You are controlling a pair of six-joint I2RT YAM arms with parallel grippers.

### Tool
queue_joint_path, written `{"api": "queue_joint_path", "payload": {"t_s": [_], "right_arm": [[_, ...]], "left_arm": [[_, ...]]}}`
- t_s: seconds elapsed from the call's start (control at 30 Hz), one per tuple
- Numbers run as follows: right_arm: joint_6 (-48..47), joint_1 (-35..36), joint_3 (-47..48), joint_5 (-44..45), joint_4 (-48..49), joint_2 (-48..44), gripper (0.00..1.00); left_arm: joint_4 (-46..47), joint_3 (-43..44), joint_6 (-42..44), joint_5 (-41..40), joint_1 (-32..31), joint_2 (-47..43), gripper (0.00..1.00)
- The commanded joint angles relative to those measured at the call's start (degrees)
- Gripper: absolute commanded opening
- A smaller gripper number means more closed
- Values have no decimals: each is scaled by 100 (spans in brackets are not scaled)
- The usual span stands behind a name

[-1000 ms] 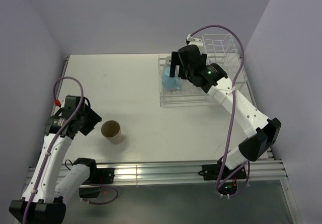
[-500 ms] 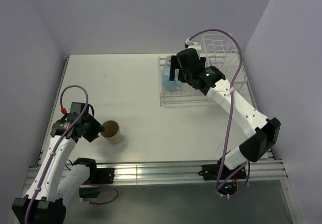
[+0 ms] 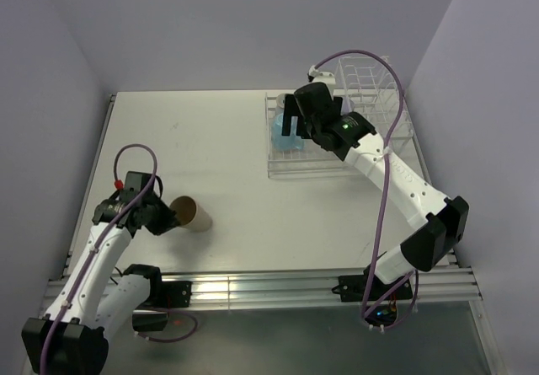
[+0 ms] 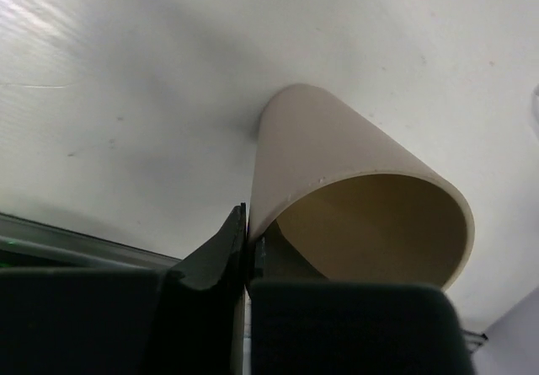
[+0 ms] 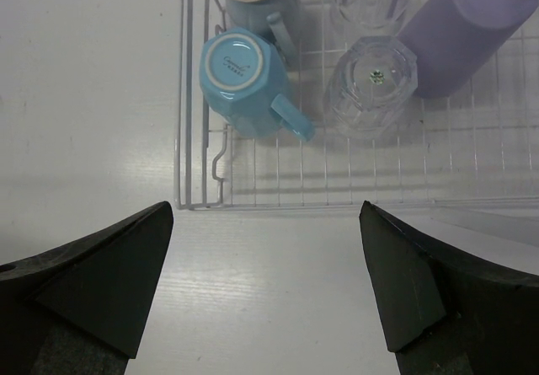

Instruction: Load the cups into the dish rack

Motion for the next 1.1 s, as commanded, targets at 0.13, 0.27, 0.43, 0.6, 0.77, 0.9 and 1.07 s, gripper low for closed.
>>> {"api": "queue_joint_path", "payload": {"t_s": [0.13, 0.27, 0.43, 0.6, 0.77, 0.9, 1.07], "right_arm": [[-85, 46, -116, -543, 475, -636, 100], [-138, 38, -282, -1114, 791, -1311, 100], [-85, 20, -906, -2483, 1809, -2094, 100], [135, -24, -1469, -3426, 2470, -2623, 100], [398, -129, -1891, -4251, 3156, -2825, 100], [513, -208, -2014, -4849, 3560, -2781, 100], [855, -305, -2251, -5596, 4288, -2711, 100]], "left_arm": [[2017, 1097, 274, 2345, -26, 318, 0], [3396, 1441, -50, 4355, -43, 950, 0], [6446, 1204, -1343, 5327, -227, 1355, 0], [7941, 1380, -1939, 5520, -500, 1662, 0], [8452, 1714, -2011, 5749, -737, 1997, 0], [9153, 1776, -2248, 5925, -808, 2216, 0], [9710, 1775, -2653, 5987, -878, 2366, 0]]}}
